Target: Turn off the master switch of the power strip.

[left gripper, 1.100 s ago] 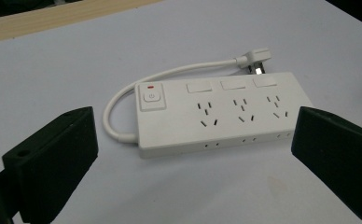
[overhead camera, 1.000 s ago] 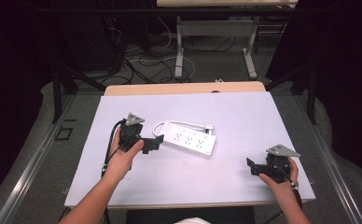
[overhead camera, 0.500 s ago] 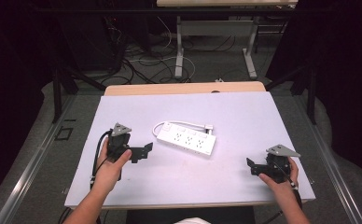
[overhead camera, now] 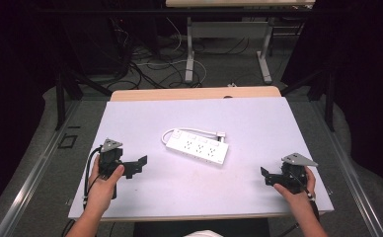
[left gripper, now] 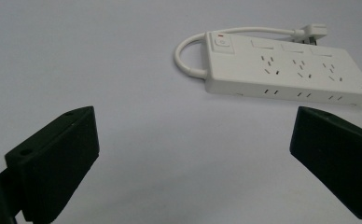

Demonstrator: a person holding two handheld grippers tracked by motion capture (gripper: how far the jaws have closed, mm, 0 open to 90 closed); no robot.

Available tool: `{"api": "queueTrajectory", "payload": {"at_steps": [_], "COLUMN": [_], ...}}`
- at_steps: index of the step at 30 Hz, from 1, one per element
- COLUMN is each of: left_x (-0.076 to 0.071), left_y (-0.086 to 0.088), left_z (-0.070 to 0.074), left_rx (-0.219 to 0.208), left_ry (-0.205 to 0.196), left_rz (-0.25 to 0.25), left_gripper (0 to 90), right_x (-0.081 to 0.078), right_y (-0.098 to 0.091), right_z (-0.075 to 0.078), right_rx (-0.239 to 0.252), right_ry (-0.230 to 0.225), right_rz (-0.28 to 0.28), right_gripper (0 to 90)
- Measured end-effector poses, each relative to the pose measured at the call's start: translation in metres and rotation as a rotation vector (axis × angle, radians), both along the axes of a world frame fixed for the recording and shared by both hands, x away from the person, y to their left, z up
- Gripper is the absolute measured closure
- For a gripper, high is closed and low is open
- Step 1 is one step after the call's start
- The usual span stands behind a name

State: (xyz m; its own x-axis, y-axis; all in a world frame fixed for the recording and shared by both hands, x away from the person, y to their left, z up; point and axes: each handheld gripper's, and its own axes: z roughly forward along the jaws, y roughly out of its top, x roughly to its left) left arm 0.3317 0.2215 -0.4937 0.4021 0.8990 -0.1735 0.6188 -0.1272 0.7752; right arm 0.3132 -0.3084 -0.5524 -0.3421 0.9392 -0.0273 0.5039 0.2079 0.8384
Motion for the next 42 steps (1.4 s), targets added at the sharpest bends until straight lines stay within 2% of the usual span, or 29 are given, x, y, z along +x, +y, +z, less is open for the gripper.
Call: {"api": "queueTrajectory", "payload": {"at_steps": [4, 7, 9, 10, 16, 30, 34, 42], "left_x": [-0.002, -0.004, -0.005, -0.006, -0.010, -0.011, -0.010, -0.010], "left_y": [0.010, 0.016, 0.020, 0.023, 0.034, 0.050, 0.051, 0.050], "left_z": [-0.009, -0.015, -0.020, -0.020, -0.035, -0.055, -0.059, -0.066], "left_rx": [0.003, 0.003, -0.007, 0.001, -0.015, -0.033, -0.027, 0.019], "left_ry": [0.010, 0.011, 0.008, 0.024, 0.019, 0.026, 0.027, 0.027], "left_rz": [0.026, 0.049, 0.061, 0.057, 0.099, 0.141, 0.145, 0.143], "left_gripper": [1.4, 1.4, 1.4, 1.4, 1.4, 1.5, 1.6, 1.6], "right_x": [0.000, -0.001, 0.000, 0.000, 0.000, 0.000, 0.000, 0.000], "right_y": [0.000, 0.001, 0.001, 0.000, 0.001, 0.000, 0.000, 0.000], "right_z": [-0.001, 0.000, 0.000, 0.000, -0.001, -0.001, -0.001, -0.002], "right_rx": [0.002, 0.020, 0.015, 0.016, 0.012, 0.007, 0.011, 0.008], "right_ry": [-0.005, 0.011, 0.003, 0.008, 0.005, 0.011, 0.014, 0.005], "right_rz": [-0.007, -0.009, -0.011, -0.007, -0.014, -0.010, -0.010, -0.013], "right_gripper": [2.1, 2.2, 2.1, 2.1, 2.1, 2.1, 2.1, 2.1]}}
